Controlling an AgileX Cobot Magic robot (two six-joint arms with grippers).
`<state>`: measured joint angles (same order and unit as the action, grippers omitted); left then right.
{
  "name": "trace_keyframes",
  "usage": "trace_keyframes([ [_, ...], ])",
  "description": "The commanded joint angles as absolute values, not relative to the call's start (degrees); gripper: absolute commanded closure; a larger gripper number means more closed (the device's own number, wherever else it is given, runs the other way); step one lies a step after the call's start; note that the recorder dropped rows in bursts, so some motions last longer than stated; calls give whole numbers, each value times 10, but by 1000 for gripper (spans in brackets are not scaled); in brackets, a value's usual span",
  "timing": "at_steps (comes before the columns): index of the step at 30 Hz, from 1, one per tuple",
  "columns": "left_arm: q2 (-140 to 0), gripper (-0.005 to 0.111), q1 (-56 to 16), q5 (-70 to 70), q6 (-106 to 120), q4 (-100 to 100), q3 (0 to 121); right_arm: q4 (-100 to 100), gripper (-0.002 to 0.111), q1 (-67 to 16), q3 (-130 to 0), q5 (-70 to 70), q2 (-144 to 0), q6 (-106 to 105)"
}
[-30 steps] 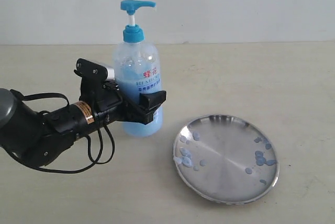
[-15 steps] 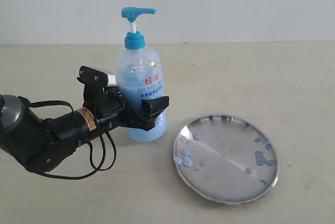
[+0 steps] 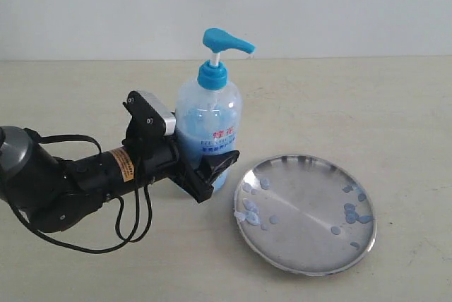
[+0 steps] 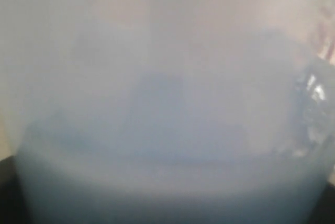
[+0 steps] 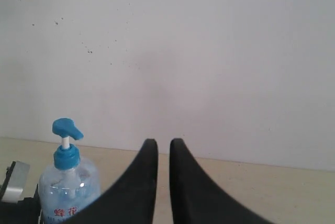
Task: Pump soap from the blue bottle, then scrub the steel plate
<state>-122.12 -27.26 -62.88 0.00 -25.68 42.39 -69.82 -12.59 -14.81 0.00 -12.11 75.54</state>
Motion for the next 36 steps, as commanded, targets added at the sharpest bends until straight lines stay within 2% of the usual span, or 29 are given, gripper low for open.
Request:
trace_keyframes([
  [1, -1216, 18, -274, -583, 34, -260, 426, -695, 109, -126, -147, 0, -120, 759],
  [12, -1216, 19, -274, -642, 34, -231, 426, -695, 109, -126, -147, 32, -120, 759],
  [29, -1216, 18, -274, -633, 32, -216, 427, -695, 109, -126, -147, 34, -120, 759],
  [34, -1216, -3, -274, -597, 31, -216, 427, -695, 109, -126, -147, 35, -120, 759],
  [36, -1216, -3, -272, -595, 32, -216, 427, -695, 109, -126, -147, 38, -120, 759],
])
